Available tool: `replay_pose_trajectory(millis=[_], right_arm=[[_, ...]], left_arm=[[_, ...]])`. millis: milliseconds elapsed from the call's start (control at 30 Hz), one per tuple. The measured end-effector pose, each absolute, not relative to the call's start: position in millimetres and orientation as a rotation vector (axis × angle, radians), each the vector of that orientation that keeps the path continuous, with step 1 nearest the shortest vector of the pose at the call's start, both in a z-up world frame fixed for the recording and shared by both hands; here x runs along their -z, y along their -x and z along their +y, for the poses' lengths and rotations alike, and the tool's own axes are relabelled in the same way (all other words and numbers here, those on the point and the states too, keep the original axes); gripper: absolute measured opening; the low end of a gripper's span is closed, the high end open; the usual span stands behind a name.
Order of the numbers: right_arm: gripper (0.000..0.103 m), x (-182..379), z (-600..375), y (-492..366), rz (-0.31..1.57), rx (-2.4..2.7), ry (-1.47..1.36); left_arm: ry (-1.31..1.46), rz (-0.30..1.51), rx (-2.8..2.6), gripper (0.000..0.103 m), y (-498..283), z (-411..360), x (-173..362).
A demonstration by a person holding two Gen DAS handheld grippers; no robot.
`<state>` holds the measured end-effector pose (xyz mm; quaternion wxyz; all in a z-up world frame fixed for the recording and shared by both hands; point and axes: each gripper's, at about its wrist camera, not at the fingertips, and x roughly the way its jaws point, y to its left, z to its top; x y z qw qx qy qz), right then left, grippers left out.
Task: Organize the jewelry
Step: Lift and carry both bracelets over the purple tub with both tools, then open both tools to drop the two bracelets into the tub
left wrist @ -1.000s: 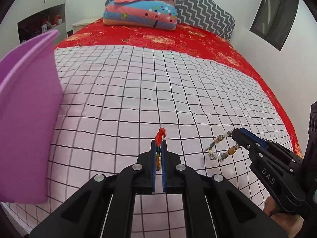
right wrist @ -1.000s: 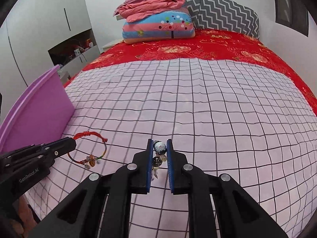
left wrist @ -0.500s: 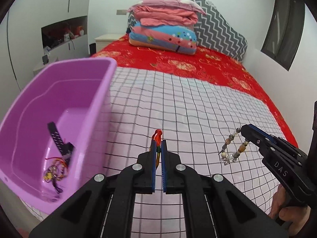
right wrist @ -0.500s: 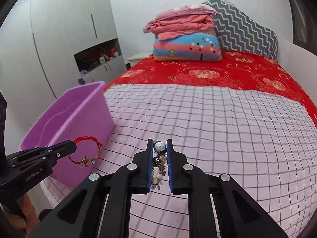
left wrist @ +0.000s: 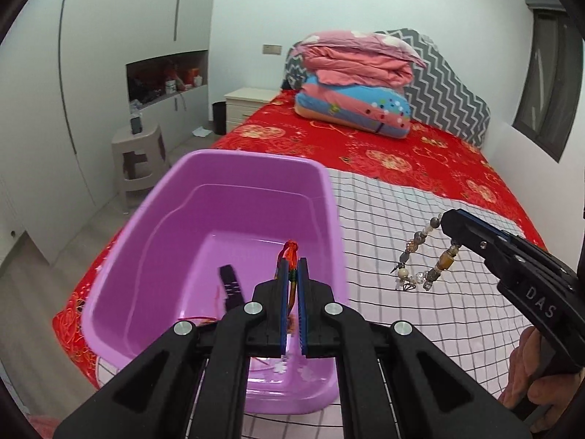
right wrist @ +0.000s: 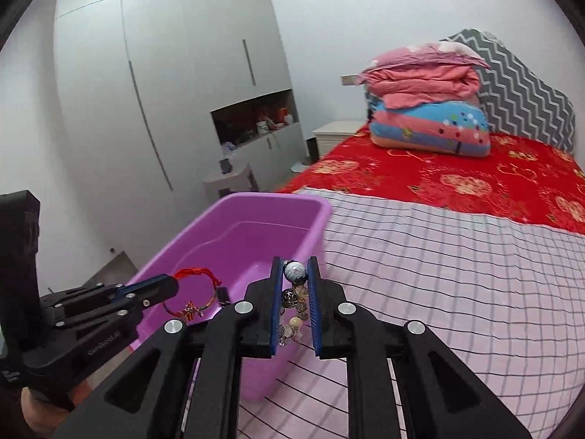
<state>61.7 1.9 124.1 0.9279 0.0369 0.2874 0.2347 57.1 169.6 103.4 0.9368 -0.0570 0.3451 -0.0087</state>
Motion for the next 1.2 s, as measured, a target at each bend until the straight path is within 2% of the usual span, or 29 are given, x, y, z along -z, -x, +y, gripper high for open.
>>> replay_pose_trajectory(millis=[200,433,833,900,933,967,1000,1033,1067,1200], right_arm=[[0.013,-124.6,55.0,-66.3,0.615,-0.575,-0.032],[0.013,-96.9,94.5,-79.3,0.721,-0.626,-0.006],[0.013,-60.9,116.0,-100.9,0.842,-0.605,0.058],[0.013,-56.3,119.3,-100.2,0.873,-0.592,0.077],[0.014,-56.3,118.3,-100.4,0.870,-0.584,0.074],[0.014,-57.2,115.9,-100.9,0.863,-0.580,0.070],[0.016,-58.4,114.1,-101.4,0.860,-0.574,0.068],[0.023,-59.4,112.2,-101.4,0.857,-0.568,0.066],[0.025,-60.5,109.4,-101.1,0.852,-0.562,0.062],[0.028,-62.8,99.8,-97.8,0.845,-0.548,0.056]], left_arm=[[0.134,0.736,-0.034,0.005,-58.2,202.6,-90.6],[0.165,0.801,-0.078,0.005,-67.8,222.3,-63.8],[0.224,0.943,-0.124,0.006,-84.0,249.5,-28.1],[0.231,0.964,-0.138,0.009,-86.0,251.9,-25.9],[0.234,0.967,-0.141,0.019,-84.8,252.2,-25.3],[0.233,0.970,-0.153,0.043,-84.2,253.4,-25.4],[0.230,0.972,-0.169,0.061,-82.8,254.3,-25.6],[0.226,0.960,-0.199,0.087,-81.3,255.4,-27.6],[0.223,0.944,-0.220,0.090,-79.8,256.2,-30.0],[0.231,0.959,-0.251,0.090,-78.2,259.5,-30.9]])
